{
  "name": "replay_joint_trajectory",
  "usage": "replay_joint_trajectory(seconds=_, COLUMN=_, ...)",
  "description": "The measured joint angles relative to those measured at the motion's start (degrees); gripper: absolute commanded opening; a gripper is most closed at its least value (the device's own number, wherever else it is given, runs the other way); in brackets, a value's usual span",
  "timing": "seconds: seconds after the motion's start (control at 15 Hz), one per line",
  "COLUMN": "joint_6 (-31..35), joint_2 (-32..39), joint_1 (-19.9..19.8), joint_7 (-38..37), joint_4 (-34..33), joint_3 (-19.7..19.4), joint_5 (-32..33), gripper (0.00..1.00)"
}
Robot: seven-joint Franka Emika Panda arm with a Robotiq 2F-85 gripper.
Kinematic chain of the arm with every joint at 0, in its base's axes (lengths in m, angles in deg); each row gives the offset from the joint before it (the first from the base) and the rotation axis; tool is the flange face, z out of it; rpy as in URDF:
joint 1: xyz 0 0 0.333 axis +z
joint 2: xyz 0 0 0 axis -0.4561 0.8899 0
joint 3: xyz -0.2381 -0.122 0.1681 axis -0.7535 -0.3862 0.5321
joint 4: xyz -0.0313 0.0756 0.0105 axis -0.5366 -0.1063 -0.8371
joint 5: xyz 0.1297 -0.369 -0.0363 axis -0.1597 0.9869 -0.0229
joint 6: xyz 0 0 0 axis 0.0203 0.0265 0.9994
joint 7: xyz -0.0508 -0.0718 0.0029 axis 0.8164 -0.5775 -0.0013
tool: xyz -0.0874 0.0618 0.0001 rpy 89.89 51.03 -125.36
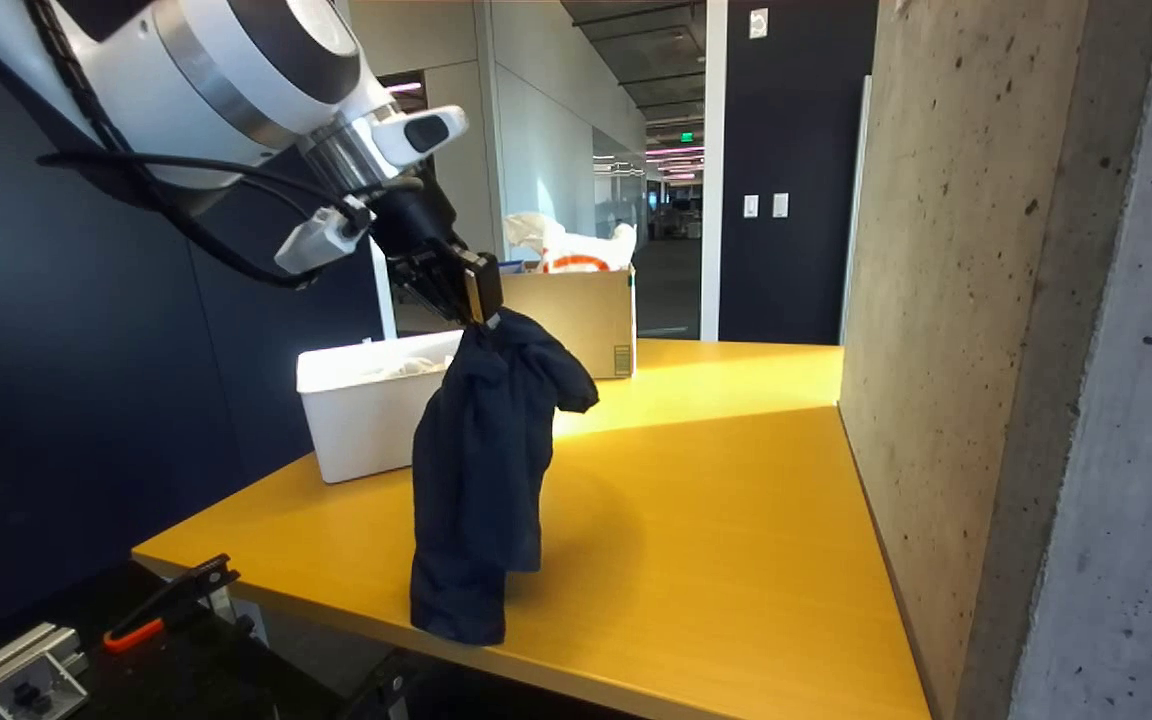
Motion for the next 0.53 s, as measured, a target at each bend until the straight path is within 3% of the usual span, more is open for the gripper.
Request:
replay_joint_trajectory(seconds=0.33, joint_6=6.65, joint_2=9.36, joint_1=-6.47, joint_7=6.99, joint_4=-1.26, joint_3=-6.24, joint_5=-12.37, gripper=0.03)
replay_joint_trajectory(seconds=0.53, joint_6=4.89, joint_2=13.94, joint_1=-6.81, joint_7=0.50, joint_4=-7.87, joint_3=-11.05, joint_5=-8.56, gripper=0.03)
